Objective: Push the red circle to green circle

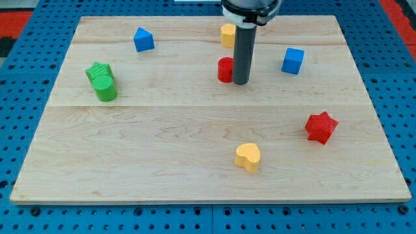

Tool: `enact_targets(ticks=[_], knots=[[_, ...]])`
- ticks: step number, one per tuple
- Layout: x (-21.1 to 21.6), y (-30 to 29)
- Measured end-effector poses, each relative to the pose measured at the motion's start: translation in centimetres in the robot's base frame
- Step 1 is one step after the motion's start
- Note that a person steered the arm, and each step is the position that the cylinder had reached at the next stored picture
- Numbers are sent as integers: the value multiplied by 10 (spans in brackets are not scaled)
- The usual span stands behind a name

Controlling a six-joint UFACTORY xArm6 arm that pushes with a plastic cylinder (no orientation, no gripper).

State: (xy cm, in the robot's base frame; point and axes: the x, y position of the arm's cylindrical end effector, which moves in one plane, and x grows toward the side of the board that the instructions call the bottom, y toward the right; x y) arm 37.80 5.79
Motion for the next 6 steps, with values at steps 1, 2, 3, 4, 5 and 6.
enact_targets(ticks=[1, 2, 3, 4, 5, 6], knots=[[-22, 7], [-34, -5], [-31, -27], [-46, -36], [-64, -36], [-59, -53]])
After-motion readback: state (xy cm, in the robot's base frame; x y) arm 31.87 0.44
